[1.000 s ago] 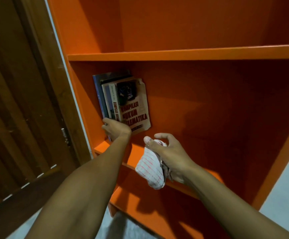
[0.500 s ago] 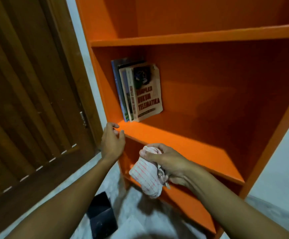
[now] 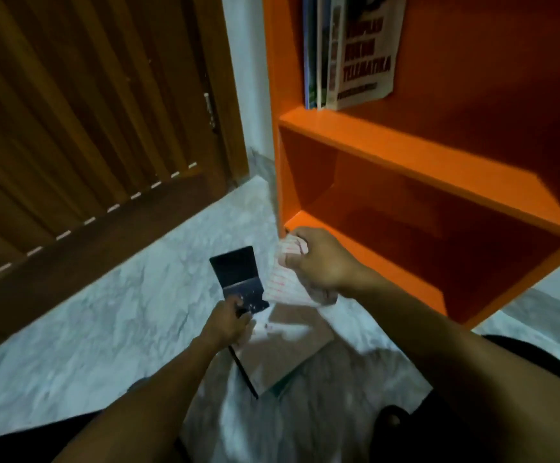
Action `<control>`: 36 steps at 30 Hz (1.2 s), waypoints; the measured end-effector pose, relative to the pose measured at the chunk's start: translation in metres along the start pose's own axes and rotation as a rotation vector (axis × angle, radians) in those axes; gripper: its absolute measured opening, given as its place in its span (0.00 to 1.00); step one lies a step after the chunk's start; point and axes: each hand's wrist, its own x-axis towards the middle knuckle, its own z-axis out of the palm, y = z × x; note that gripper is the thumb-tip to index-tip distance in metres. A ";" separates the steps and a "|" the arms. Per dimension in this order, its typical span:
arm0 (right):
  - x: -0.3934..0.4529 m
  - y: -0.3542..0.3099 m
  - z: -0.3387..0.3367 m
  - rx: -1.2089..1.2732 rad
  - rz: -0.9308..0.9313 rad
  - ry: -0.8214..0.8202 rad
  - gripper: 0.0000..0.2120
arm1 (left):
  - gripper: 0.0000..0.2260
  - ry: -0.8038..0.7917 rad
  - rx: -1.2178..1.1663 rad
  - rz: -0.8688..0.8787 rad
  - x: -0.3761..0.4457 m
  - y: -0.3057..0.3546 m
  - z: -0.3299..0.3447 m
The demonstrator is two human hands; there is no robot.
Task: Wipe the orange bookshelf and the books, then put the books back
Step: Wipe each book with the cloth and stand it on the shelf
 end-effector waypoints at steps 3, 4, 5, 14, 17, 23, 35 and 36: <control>0.006 0.004 0.008 -0.122 -0.012 -0.002 0.07 | 0.20 -0.124 0.085 -0.109 -0.006 -0.037 0.038; 0.009 0.006 0.010 -0.134 -0.011 -0.004 0.07 | 0.24 -0.147 0.109 -0.145 -0.007 -0.046 0.048; 0.011 0.008 0.011 -0.142 -0.008 -0.006 0.06 | 0.28 -0.158 0.125 -0.177 -0.007 -0.052 0.055; 0.016 0.023 0.015 -0.201 -0.014 -0.068 0.08 | 0.40 -0.189 0.296 -0.214 0.009 -0.064 0.086; 0.015 0.028 0.010 -0.215 -0.020 -0.062 0.07 | 0.44 -0.177 0.436 -0.212 0.008 -0.066 0.088; 0.018 0.030 0.009 -0.198 -0.010 -0.040 0.07 | 0.47 -0.213 0.407 -0.269 -0.001 -0.068 0.089; 0.000 0.012 0.000 -0.119 0.016 -0.002 0.07 | 0.27 -0.213 0.282 -0.164 -0.014 -0.049 0.064; -0.002 0.012 -0.001 -0.119 0.014 -0.001 0.06 | 0.23 -0.214 0.242 -0.134 -0.013 -0.048 0.061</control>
